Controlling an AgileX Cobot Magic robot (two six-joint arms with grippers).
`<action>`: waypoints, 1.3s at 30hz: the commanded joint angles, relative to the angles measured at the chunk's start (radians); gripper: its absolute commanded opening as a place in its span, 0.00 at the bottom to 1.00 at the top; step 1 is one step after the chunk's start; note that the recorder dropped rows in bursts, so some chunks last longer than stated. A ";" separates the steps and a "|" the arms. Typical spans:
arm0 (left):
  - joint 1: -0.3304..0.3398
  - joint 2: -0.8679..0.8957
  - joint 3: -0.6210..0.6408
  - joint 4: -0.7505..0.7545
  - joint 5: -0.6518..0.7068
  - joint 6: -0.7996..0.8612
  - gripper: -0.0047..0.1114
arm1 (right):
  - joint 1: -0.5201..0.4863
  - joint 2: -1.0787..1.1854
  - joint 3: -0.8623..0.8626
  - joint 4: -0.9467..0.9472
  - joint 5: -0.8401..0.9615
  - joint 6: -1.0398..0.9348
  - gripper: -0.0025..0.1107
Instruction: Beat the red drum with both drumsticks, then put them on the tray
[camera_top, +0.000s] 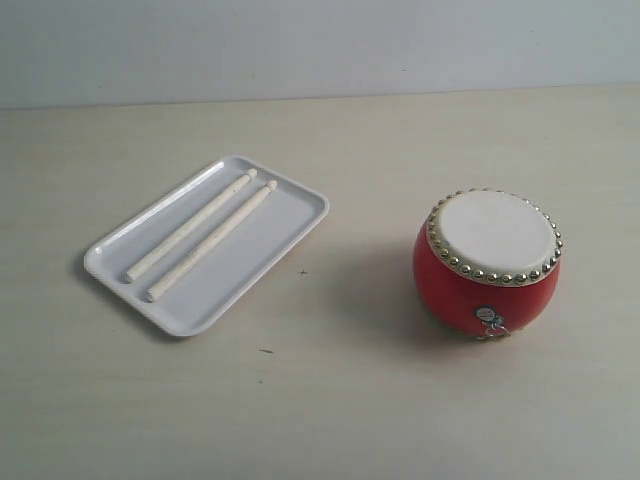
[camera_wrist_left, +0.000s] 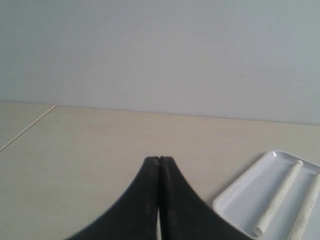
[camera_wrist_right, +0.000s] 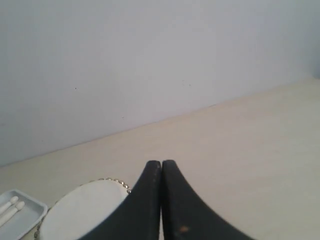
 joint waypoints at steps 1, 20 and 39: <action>0.004 -0.004 0.003 -0.004 -0.001 -0.001 0.04 | 0.001 -0.006 0.005 0.006 -0.045 -0.002 0.02; 0.004 -0.004 0.003 -0.004 -0.001 0.001 0.04 | 0.001 -0.006 0.005 -0.092 -0.039 -0.001 0.02; 0.004 -0.004 0.003 -0.004 -0.001 0.001 0.04 | 0.001 -0.006 0.005 -0.092 -0.039 -0.001 0.02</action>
